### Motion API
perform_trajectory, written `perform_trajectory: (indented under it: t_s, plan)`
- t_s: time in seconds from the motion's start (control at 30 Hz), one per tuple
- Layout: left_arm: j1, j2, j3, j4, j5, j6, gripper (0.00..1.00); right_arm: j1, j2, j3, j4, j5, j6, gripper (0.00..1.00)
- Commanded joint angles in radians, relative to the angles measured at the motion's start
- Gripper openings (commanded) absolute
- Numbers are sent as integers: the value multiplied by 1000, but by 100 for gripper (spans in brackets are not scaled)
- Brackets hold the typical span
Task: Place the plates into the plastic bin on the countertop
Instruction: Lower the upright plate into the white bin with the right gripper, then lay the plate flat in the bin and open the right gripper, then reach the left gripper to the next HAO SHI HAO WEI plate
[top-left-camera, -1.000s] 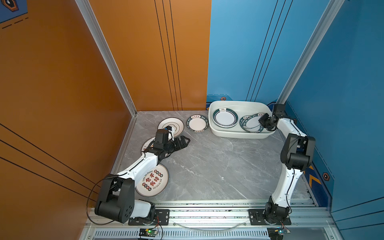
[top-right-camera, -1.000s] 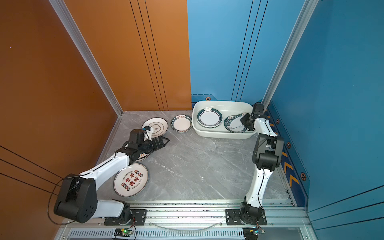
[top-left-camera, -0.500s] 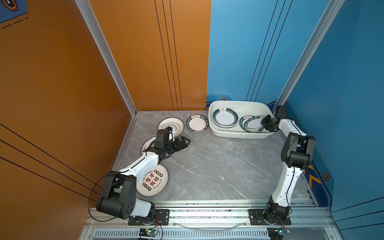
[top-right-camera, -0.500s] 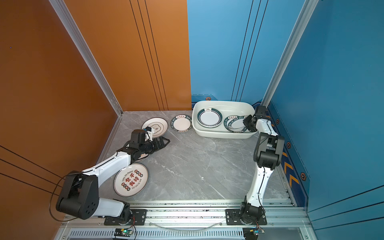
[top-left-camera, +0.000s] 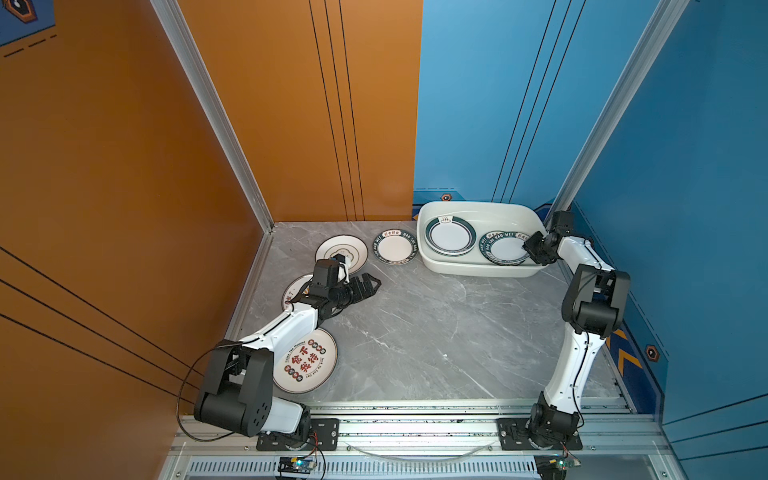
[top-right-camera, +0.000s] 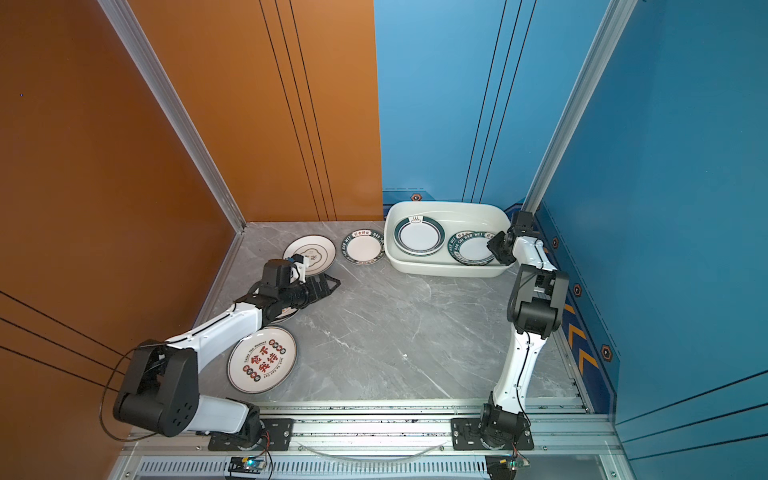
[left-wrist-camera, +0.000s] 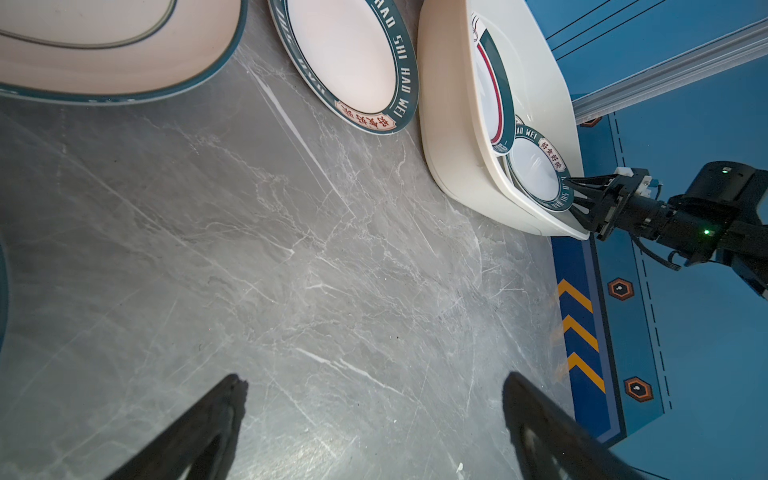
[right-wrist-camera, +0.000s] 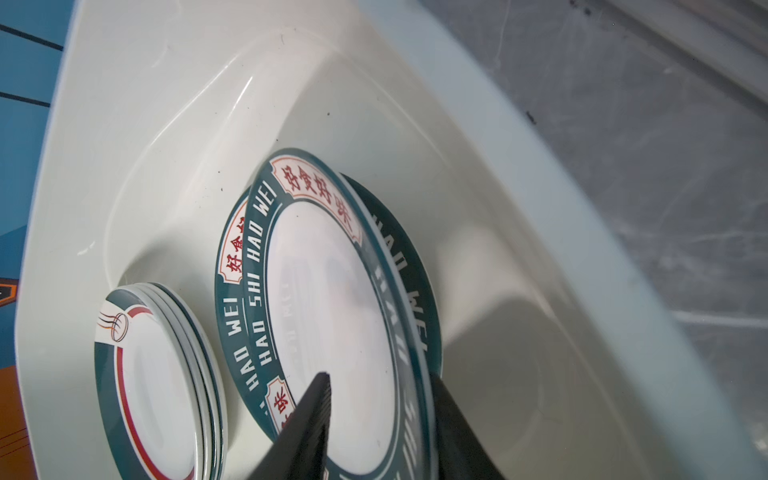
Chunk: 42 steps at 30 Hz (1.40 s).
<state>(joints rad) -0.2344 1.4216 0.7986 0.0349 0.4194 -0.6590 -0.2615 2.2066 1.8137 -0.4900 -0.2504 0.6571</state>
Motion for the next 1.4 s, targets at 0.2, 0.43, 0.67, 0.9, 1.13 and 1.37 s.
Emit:
perform_trajectory:
  t_s: [0.2,0.43,0.67,0.9,1.13,1.37]
  plan:
    - [7,2,-6,4,24,15,98,21,16,53,-93,83,-57,40]
    - [7,0,-6,3,23,17,98,23,31,54,-94,79,-59,40]
    - [8,6,-8,6,22,17,98,23,26,52,-94,75,-62,40]
    - [5,68,19,37,-9,-8,98,45,-107,-39,-7,63,-56,40]
    - [-28,194,75,116,-101,-123,98,90,-332,-206,53,76,-70,40]
    - [-94,331,161,166,-202,-214,100,133,-508,-412,130,58,-58,40]
